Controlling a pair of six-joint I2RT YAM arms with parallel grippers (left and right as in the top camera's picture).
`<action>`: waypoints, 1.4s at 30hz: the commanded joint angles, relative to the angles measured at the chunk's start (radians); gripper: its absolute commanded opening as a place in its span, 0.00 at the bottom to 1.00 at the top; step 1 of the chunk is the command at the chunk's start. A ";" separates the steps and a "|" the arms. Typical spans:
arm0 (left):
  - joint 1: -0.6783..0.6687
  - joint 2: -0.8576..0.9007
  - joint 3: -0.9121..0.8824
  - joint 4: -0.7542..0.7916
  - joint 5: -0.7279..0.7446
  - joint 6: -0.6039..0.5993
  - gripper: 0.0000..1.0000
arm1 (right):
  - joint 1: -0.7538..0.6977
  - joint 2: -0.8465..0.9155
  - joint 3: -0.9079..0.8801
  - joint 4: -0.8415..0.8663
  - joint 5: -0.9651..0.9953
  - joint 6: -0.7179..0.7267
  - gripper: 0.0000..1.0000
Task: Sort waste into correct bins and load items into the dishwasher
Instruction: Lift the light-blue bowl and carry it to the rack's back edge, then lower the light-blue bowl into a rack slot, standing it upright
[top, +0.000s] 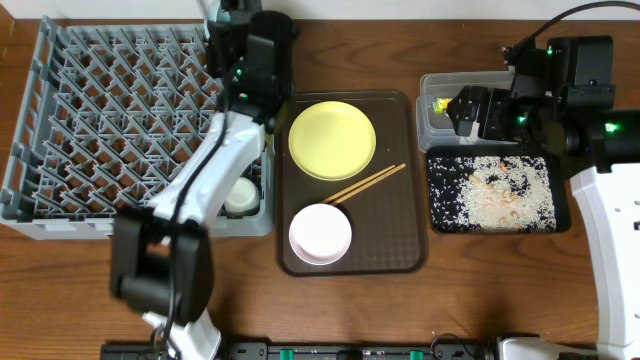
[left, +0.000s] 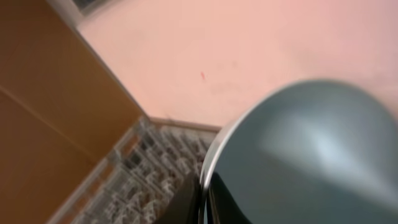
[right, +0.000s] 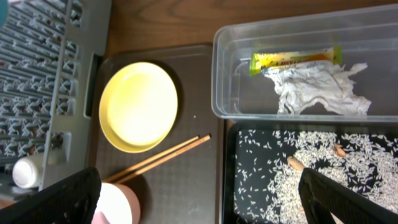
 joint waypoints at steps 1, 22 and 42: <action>0.003 0.113 0.010 0.154 -0.114 0.301 0.07 | -0.011 0.002 0.000 -0.002 0.005 0.011 0.99; 0.072 0.290 0.010 0.557 -0.170 0.578 0.08 | -0.011 0.002 0.000 -0.002 0.005 0.010 0.99; 0.011 0.290 0.010 0.282 -0.192 0.533 0.08 | -0.011 0.002 0.000 -0.002 0.005 0.010 0.99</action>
